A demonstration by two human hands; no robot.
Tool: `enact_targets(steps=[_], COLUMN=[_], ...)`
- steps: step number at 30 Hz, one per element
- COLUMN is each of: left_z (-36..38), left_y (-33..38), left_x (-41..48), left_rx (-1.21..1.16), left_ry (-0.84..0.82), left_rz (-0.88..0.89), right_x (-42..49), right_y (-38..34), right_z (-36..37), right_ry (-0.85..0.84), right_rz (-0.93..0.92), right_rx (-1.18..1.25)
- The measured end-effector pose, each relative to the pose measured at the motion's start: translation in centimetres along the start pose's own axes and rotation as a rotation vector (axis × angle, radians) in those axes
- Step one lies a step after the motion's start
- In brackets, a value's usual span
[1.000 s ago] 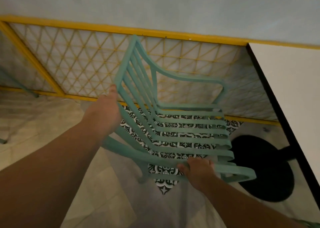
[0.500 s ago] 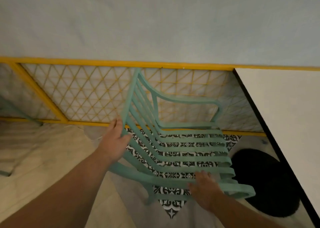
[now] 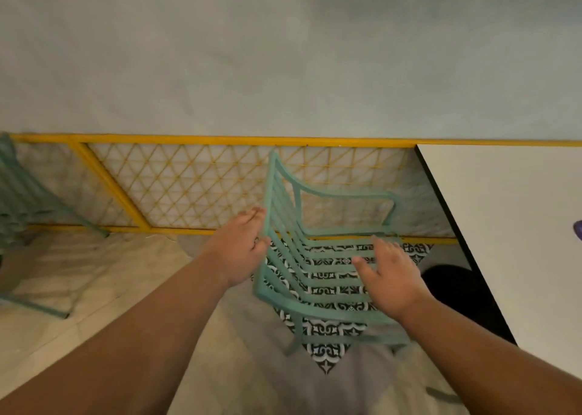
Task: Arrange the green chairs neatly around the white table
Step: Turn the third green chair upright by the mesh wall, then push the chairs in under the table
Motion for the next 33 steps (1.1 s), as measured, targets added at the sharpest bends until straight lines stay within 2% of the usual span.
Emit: enact_targets(steps=[5, 12, 20, 27, 33], left_z=[-2.0, -2.7, -2.0, -0.9, -0.2], left_y=[-1.0, -2.5, -4.8, -9.4, -10.9], left_x=[2.2, 8.7, 15.3, 22.7, 26.9], left_rx=[0.083, 0.169, 0.168, 0.206, 0.219], left_ry=[-0.024, -0.008, -0.045, -0.123, -0.211], left_rz=[0.030, 0.037, 0.109, 0.318, 0.571], right_x=[1.5, 8.4, 14.7, 15.7, 13.1], right_y=[-0.6, -0.7, -2.3, -5.4, -9.1], right_z=[-0.9, 0.6, 3.2, 6.2, 7.4], right_ry=[0.002, -0.030, -0.064, -0.017, 0.118], right_rz=[-0.014, -0.057, -0.040, 0.170, 0.426], right_rx=[-0.022, -0.092, -0.135, -0.120, -0.054])
Point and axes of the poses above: each hand's wrist, its own x-axis towards the middle knuckle, its own z-axis out of the palm, y = z × x, the point moved 4 cm from there along x, towards the middle knuckle, and after that the axes turned 11 degrees about y, right-handed, at the moved point
